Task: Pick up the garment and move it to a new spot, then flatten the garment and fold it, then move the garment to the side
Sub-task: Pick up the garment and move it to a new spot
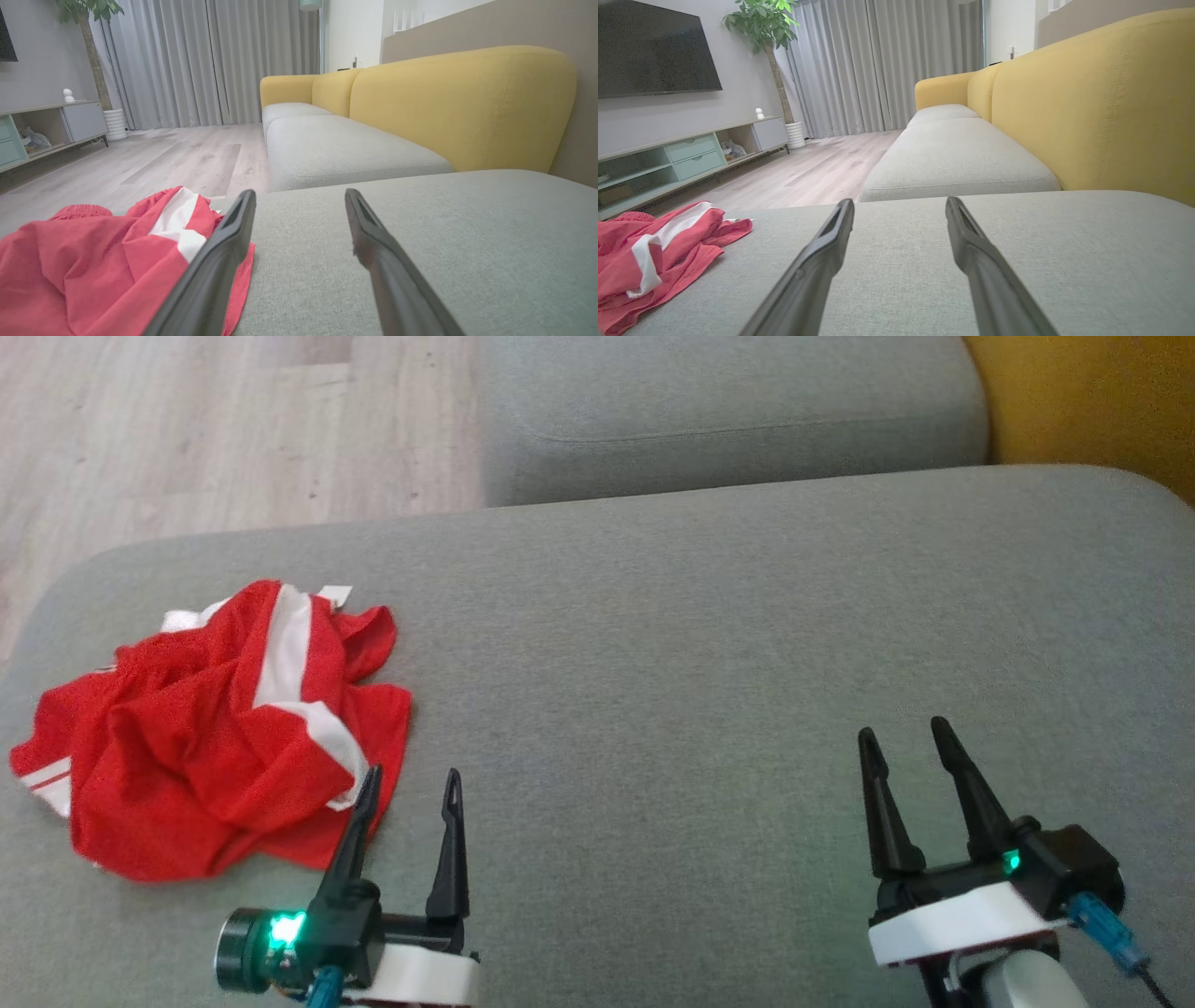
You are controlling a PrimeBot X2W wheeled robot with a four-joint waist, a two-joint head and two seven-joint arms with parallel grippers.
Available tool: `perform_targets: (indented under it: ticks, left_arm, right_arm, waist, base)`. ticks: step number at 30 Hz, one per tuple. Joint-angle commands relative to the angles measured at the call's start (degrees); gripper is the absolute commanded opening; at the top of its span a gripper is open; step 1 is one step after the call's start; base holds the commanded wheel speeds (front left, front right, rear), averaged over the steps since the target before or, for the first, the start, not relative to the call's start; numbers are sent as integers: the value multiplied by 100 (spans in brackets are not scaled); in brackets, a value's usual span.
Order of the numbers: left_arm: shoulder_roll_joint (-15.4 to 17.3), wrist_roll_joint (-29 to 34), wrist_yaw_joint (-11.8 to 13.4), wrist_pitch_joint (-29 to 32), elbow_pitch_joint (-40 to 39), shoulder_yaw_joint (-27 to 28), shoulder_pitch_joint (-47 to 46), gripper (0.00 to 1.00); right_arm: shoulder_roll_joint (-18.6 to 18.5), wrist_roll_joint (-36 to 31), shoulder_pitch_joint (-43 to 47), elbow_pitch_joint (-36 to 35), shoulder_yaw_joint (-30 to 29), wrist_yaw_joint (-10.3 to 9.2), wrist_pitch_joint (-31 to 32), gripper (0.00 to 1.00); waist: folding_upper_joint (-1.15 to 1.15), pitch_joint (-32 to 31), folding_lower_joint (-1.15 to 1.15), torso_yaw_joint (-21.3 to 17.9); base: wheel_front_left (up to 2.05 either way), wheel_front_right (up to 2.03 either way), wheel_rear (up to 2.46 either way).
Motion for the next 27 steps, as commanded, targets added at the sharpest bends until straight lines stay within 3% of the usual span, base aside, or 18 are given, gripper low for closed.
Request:
perform_targets:
  ticks: [1, 27]
  left_arm:
    - [-25, 77, -42, -55, -159, 268, -92, 100]
    - [-31, 348, -248, -55, -189, 1050, 270, 100]
  right_arm:
    - [-51, 26, -139, -206, 178, -4, -63, 100]
    - [-51, 293, 125, -333, 871, -4, -63, 100]
  waist:
    - [0, -19, 0, 139]
    - [0, -279, 0, 1734]
  base:
    - [0, 0, 0]
    - [0, 0, 0]
